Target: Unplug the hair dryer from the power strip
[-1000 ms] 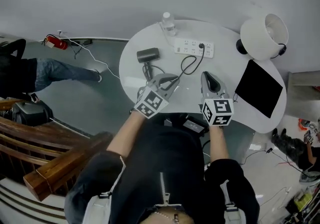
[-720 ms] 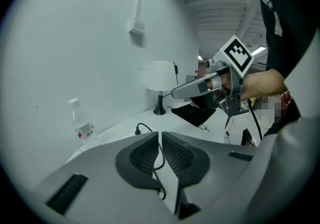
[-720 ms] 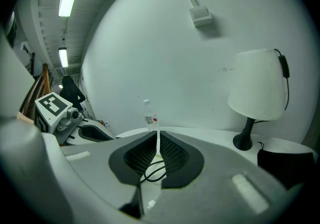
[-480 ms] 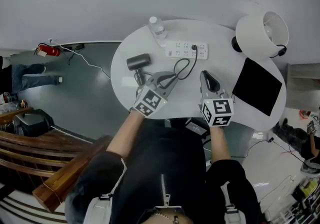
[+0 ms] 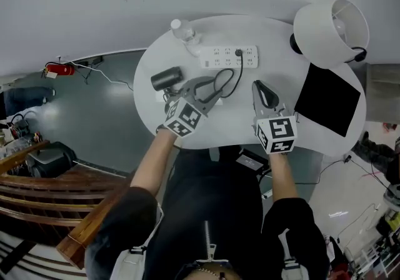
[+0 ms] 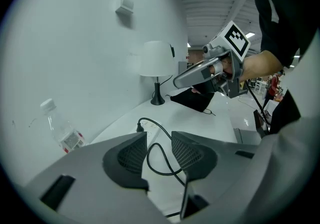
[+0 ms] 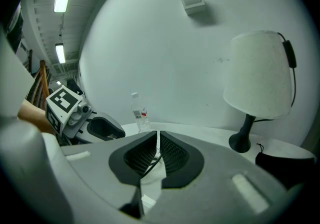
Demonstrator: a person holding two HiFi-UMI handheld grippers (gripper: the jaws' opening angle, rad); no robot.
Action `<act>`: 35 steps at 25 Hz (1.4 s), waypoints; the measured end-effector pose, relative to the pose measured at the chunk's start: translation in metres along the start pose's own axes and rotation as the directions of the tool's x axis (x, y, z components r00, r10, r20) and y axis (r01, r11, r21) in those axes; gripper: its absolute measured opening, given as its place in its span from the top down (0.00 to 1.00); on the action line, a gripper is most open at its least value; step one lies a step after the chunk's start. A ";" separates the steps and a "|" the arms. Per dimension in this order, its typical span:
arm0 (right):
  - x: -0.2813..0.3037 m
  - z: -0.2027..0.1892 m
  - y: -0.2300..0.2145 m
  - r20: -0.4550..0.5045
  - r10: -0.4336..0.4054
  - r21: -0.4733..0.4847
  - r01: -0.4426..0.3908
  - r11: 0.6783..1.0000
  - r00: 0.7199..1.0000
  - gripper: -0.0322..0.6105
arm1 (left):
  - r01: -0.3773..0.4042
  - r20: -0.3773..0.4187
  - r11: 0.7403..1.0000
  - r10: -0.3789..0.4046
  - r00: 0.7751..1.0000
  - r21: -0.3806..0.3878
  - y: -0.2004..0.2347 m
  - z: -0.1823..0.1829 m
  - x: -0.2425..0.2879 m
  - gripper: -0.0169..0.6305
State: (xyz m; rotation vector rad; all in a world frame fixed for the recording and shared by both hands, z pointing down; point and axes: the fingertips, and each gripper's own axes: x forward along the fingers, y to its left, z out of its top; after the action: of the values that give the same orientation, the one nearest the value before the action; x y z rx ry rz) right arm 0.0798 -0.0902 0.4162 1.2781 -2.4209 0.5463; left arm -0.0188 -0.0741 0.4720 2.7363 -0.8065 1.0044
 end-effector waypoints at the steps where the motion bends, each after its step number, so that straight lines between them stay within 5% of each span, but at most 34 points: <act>1: 0.002 0.001 -0.002 0.000 0.000 -0.003 0.000 1.000 1.000 0.94 | 0.007 -0.009 1.000 -0.006 1.000 0.018 0.002 0.000 0.003 0.75; 12: 0.013 0.000 -0.009 -0.008 0.009 -0.007 -0.009 1.000 1.000 0.94 | 0.043 -0.070 0.990 -0.033 0.997 0.137 0.021 -0.002 0.024 0.51; 25: 0.021 -0.003 -0.011 -0.020 0.015 -0.007 -0.015 1.000 1.000 0.94 | 0.092 -0.175 0.952 -0.041 0.984 0.293 0.047 0.001 0.056 0.49; 35: 0.028 -0.012 -0.017 -0.040 0.019 -0.002 -0.019 1.000 0.999 0.94 | 0.159 -0.259 0.942 -0.080 0.962 0.297 0.055 -0.014 0.094 0.48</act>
State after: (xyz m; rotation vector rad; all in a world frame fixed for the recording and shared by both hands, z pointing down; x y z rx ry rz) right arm 0.0807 -0.1123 0.4429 1.2333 -2.4024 0.5687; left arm 0.0052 -0.1585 0.5383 2.7871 -0.4655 1.5217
